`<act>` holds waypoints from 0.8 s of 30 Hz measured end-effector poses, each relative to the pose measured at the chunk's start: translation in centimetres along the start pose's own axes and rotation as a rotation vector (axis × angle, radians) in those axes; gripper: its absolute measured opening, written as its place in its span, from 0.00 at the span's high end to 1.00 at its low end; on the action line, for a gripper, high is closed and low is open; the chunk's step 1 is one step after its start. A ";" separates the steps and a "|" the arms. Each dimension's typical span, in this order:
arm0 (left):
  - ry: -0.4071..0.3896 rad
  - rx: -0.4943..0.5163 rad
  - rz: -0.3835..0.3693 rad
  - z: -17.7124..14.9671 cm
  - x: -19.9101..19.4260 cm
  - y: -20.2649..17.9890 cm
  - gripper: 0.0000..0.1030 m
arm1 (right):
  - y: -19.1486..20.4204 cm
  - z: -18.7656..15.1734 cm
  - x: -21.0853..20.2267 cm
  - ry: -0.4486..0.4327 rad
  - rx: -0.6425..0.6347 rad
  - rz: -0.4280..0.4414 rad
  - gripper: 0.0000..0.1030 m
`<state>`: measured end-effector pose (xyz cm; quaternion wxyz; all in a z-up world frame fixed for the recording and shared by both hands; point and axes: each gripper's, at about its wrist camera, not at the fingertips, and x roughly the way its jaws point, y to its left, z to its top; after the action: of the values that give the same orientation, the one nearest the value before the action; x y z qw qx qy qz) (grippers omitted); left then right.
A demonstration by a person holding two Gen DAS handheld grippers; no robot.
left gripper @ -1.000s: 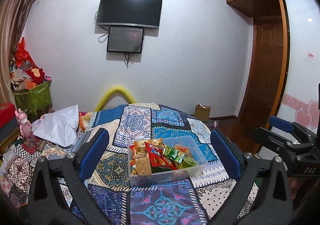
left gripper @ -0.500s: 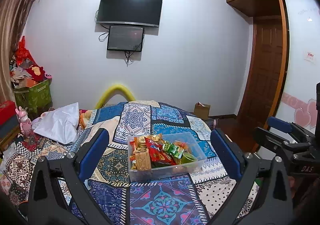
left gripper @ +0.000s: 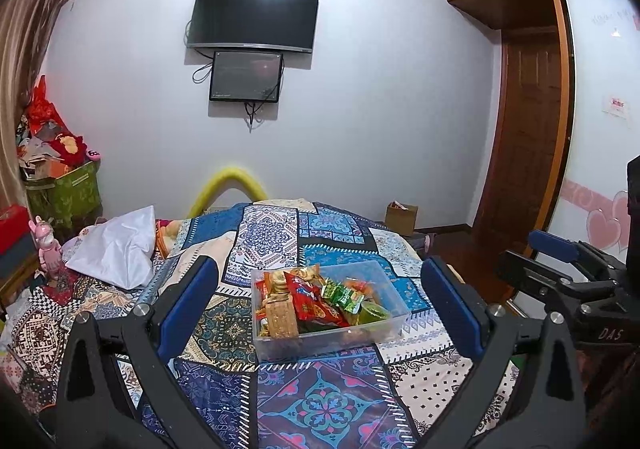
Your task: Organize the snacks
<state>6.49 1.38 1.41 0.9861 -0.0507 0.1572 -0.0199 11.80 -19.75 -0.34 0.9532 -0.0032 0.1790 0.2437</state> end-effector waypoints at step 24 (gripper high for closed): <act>0.005 0.008 -0.008 0.0 -0.2 -0.3 0.01 | -0.5 0.2 -0.1 0.001 0.003 -0.007 0.02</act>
<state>6.29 1.09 1.47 0.9858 -0.0472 0.1592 -0.0245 12.03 -20.16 -0.20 0.9540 -0.0026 0.1799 0.2400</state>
